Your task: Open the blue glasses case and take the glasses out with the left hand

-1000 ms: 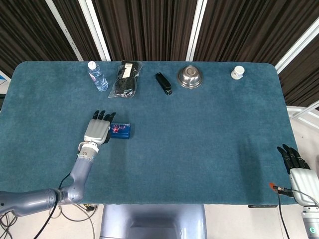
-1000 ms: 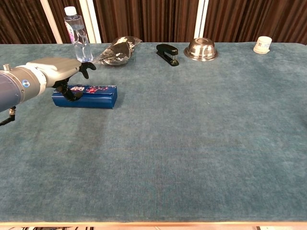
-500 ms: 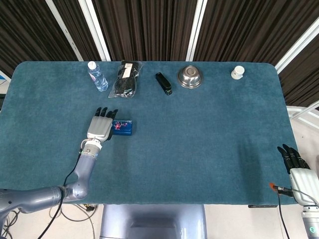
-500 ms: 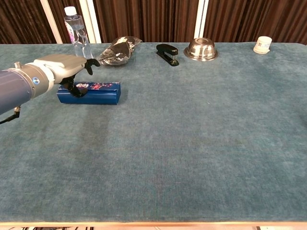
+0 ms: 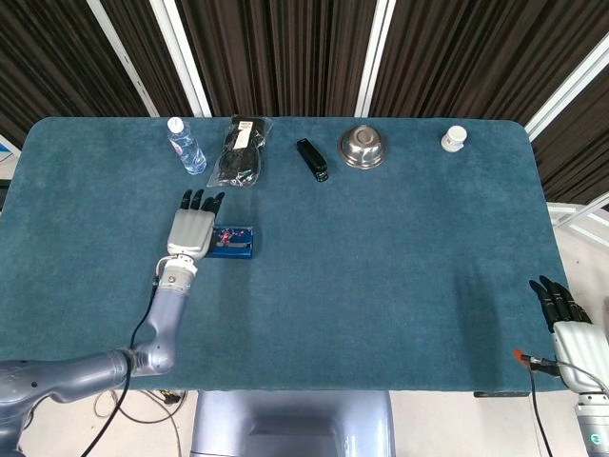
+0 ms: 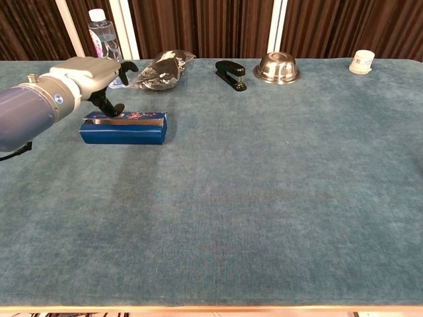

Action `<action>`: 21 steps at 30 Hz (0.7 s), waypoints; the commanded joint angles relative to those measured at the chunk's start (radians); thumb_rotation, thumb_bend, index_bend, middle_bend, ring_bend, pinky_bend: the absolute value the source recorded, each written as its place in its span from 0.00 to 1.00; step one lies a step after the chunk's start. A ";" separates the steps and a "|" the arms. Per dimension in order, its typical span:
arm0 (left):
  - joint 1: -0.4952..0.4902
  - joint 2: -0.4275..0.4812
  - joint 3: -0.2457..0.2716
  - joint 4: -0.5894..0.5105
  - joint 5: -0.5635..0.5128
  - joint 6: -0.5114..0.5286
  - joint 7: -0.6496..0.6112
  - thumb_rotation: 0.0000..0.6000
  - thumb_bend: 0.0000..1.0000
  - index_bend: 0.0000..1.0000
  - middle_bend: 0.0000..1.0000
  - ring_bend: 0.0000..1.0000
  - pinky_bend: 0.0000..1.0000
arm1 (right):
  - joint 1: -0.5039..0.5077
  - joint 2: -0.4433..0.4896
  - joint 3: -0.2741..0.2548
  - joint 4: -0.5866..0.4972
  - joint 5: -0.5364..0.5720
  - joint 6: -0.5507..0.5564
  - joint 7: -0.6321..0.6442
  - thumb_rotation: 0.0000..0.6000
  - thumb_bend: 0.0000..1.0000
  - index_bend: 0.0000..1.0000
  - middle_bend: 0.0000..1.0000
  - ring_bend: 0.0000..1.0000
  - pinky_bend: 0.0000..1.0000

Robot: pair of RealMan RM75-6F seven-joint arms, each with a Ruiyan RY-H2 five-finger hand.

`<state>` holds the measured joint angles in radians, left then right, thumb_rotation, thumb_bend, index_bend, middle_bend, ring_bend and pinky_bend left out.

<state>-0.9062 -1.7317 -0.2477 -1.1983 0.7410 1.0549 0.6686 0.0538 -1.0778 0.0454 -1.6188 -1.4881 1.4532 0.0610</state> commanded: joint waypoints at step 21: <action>0.039 0.119 0.020 -0.159 -0.005 -0.011 0.034 1.00 0.20 0.06 0.17 0.00 0.04 | 0.000 0.003 0.000 -0.007 0.003 -0.004 0.001 1.00 0.10 0.00 0.00 0.00 0.21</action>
<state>-0.8699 -1.6149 -0.2296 -1.3548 0.7366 1.0433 0.7004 0.0541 -1.0744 0.0456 -1.6259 -1.4851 1.4496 0.0621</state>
